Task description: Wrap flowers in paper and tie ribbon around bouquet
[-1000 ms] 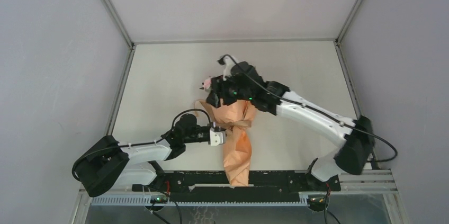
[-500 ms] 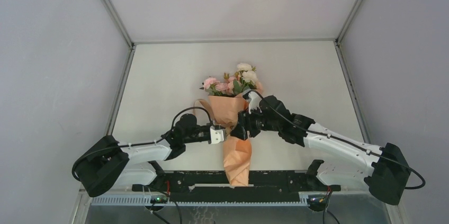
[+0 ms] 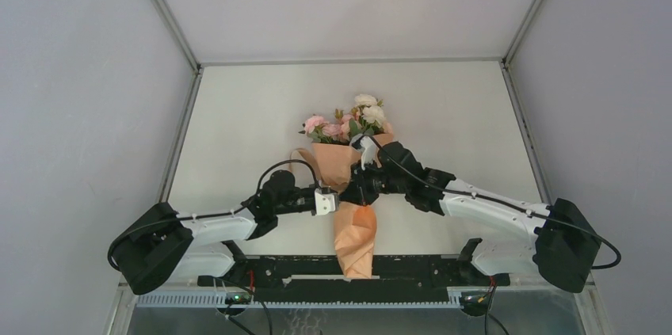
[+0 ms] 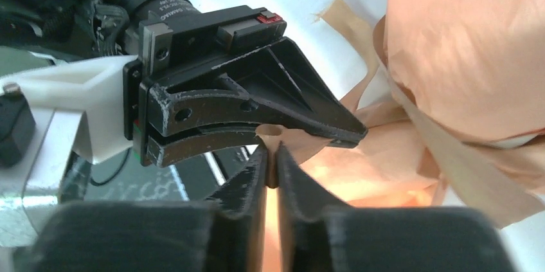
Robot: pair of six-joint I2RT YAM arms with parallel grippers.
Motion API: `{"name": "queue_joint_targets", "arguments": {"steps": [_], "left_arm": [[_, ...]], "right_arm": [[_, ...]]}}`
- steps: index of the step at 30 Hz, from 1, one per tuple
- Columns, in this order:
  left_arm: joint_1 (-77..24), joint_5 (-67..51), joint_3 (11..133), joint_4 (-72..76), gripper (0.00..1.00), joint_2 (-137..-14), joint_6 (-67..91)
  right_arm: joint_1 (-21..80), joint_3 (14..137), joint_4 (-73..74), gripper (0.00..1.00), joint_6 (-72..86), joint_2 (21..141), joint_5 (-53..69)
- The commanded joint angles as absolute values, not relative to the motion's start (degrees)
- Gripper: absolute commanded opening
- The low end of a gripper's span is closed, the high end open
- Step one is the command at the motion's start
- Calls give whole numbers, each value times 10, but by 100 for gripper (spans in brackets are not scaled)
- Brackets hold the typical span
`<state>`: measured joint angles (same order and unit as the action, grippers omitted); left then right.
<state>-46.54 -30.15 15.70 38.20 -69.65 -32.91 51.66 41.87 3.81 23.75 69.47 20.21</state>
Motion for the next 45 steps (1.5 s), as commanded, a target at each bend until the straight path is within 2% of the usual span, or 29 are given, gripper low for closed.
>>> {"name": "queue_joint_targets", "arguments": {"steps": [1,2,3,4,7,9,11,16,17,20,21,23,30,36,40,45], "left_arm": [[-469,-304,168,381,0,-691,-318],[-469,-304,169,373,0,-689,-318],[-469,-304,174,359,0,-685,-321],[-469,-303,181,337,6,-680,-327],[-466,-284,217,235,46,-651,-343],[-450,-291,262,123,60,-632,-369],[-416,-319,332,-30,65,-624,-419],[-310,-295,516,-363,68,-675,-499],[-283,-270,549,-404,66,-702,-484],[-224,-116,671,-492,46,-832,-364],[-206,-100,713,-540,45,-875,-351],[-172,-121,761,-604,50,-942,-336],[-152,-89,782,-535,67,-1042,-305],[-153,-170,803,-508,69,-1074,-256],[-153,-170,784,-488,69,-1076,-230],[-153,-150,795,-466,62,-1114,-154]], "right_arm": [[513,429,14,4,241,689,210],[511,428,18,0,242,686,202],[508,427,22,0,244,682,196],[504,424,24,0,248,678,190],[481,410,24,0,258,666,187],[473,405,25,0,257,661,182],[472,404,25,0,251,660,180],[466,404,7,0,249,677,179],[466,404,6,0,248,679,179],[465,404,5,0,241,680,179],[465,404,5,0,237,679,179],[463,404,6,0,228,677,181],[447,404,-6,0,222,664,194],[447,404,-6,0,229,665,193],[448,404,-8,0,233,668,192],[448,404,-7,0,234,666,191]]}}
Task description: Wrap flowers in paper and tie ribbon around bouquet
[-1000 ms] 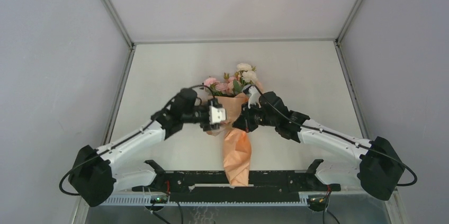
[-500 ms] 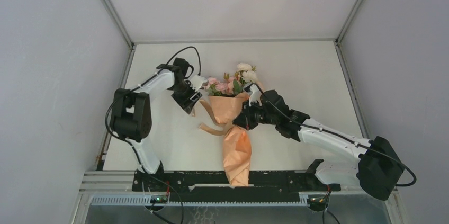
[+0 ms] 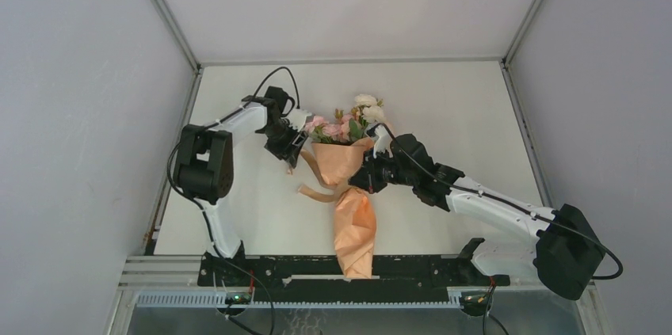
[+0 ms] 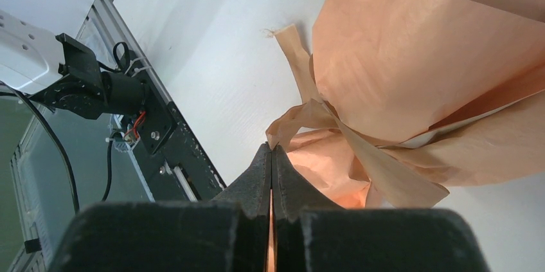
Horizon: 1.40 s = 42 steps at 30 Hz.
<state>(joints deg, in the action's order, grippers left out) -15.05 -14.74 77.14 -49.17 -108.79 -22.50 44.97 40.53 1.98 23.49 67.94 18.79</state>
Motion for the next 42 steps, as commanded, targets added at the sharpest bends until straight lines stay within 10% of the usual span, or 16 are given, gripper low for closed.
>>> {"name": "queue_joint_targets", "arguments": {"steps": [1,9,22,42], "left_arm": [[-153,-149,797,-465,59,-1119,-145],[-152,-159,761,-487,0,-1085,-178],[-475,-293,653,-769,0,-700,-557],[-781,-406,1088,-662,0,-1024,-535]], "right_arm": [[448,404,-5,0,234,665,190],[448,404,-17,0,237,675,191],[423,404,-45,0,273,689,196],[370,404,-11,0,229,655,252]]}}
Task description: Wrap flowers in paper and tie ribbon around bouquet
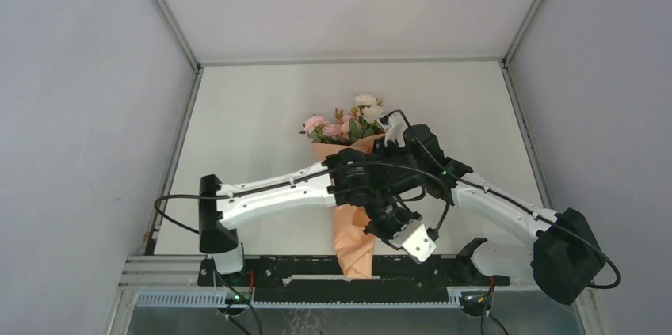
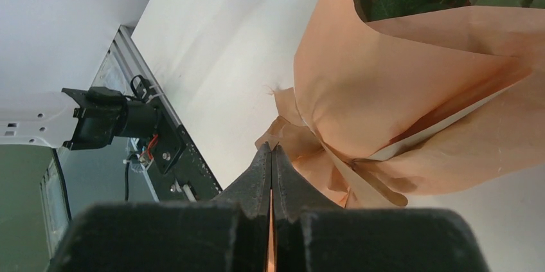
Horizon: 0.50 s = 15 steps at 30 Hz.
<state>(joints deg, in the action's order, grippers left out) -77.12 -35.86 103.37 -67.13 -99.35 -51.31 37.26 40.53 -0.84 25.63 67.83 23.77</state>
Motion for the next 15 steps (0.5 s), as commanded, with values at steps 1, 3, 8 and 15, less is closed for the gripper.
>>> {"name": "queue_joint_targets", "arguments": {"steps": [1,3,8,15], "left_arm": [[-782,-415,1092,-658,0,-1032,-538],[-786,-421,1094,-643,0,-1044,-544],[-794,-365,1078,-574,10,-1062,-524],[-798,-207,984,-485,55,-1004,-501]], "right_arm": [[369,404,-9,0,228,655,252],[367,404,-8,0,227,654,254],[368,404,-9,0,225,659,258],[366,404,-3,0,215,662,262]]}}
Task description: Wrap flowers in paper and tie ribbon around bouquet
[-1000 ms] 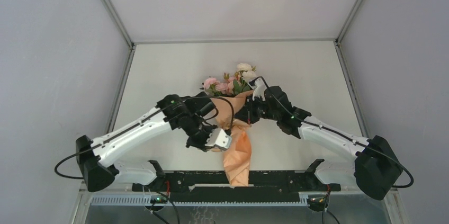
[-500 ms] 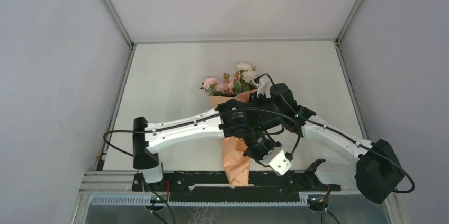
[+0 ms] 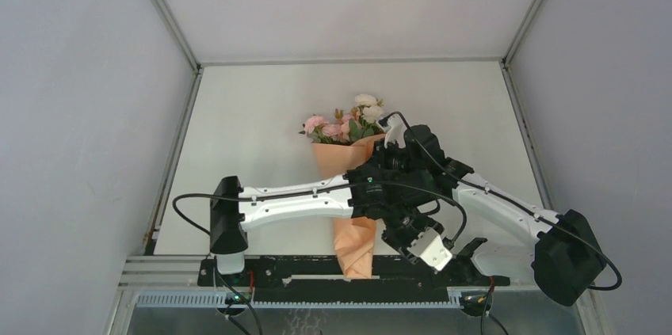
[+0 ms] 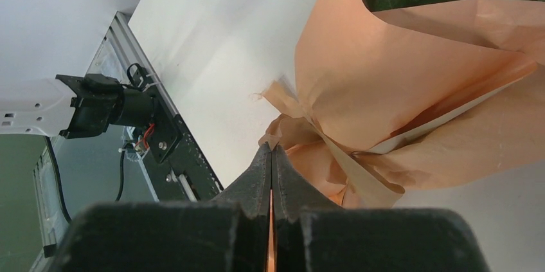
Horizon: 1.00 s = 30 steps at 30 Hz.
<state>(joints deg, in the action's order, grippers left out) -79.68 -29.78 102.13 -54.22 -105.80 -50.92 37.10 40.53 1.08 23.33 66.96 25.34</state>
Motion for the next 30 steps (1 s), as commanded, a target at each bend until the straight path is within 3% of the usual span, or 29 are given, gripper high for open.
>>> {"name": "queue_joint_targets", "arguments": {"steps": [1,5,10,19,24,30], "left_arm": [[-797,-190,967,-482,58,-989,-503],[-796,-148,915,-484,64,-941,-495],[-763,-165,849,-477,61,-827,-464],[-587,-106,543,-212,48,-579,-192],[-538,-98,427,-87,73,-565,-175],[-519,-145,388,40,77,-622,-166]], "right_arm": [[365,404,-3,0,214,663,263],[365,404,-3,0,214,668,265],[367,404,-3,0,224,670,266],[384,404,53,0,374,644,169],[424,404,55,0,428,626,125],[440,404,50,0,446,624,127]]}}
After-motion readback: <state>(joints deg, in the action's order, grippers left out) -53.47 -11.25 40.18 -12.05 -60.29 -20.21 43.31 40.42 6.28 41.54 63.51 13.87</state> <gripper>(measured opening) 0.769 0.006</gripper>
